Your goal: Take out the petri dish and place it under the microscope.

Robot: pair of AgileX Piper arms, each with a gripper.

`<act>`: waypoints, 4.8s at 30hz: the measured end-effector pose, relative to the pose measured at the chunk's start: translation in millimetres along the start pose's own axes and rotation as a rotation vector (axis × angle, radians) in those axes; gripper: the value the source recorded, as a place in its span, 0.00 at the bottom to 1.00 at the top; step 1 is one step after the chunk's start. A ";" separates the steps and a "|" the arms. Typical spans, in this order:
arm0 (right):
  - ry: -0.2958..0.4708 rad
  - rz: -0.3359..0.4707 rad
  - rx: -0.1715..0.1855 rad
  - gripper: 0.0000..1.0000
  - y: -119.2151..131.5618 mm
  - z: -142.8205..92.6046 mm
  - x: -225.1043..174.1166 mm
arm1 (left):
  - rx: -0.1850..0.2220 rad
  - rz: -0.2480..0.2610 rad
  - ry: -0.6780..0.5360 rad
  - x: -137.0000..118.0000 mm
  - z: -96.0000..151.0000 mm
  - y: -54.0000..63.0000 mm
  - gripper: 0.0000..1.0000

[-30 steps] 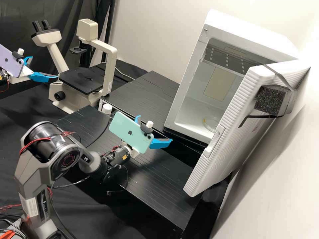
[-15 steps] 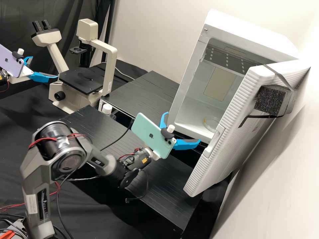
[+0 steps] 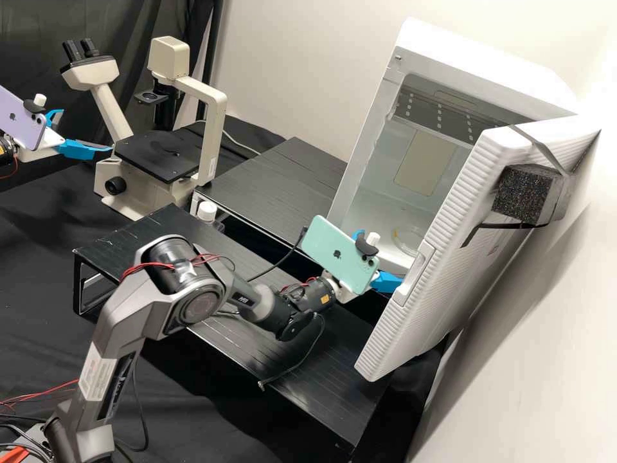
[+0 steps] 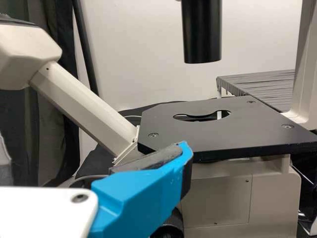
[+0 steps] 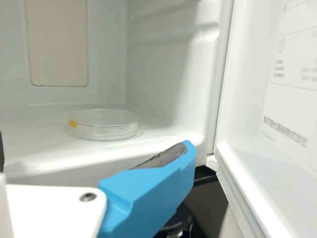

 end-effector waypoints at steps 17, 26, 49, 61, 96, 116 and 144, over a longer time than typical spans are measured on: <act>-0.016 -0.012 -0.003 1.00 -2.3 4.8 48.0 | 0.000 0.000 0.000 0.0 0.0 0.0 1.00; -0.022 -0.015 0.067 1.00 -1.7 4.8 61.7 | 0.000 0.000 0.000 0.0 0.0 0.0 1.00; 0.039 -0.056 0.107 1.00 -3.2 -2.4 79.5 | 0.000 0.000 0.000 0.0 0.0 0.0 1.00; 0.012 -0.071 0.105 1.00 -2.8 -2.3 90.7 | 0.000 0.000 0.000 0.0 0.0 0.0 1.00; -0.048 -0.238 -0.037 1.00 -2.7 -8.9 111.9 | 0.000 0.000 0.000 0.0 0.0 0.0 1.00; -0.062 -0.260 -0.035 1.00 -3.1 -8.5 117.6 | 0.000 0.000 0.000 0.0 0.0 0.0 1.00; -0.063 -0.241 -0.010 1.00 -6.3 -1.3 127.7 | 0.000 0.000 0.000 0.0 0.0 0.0 1.00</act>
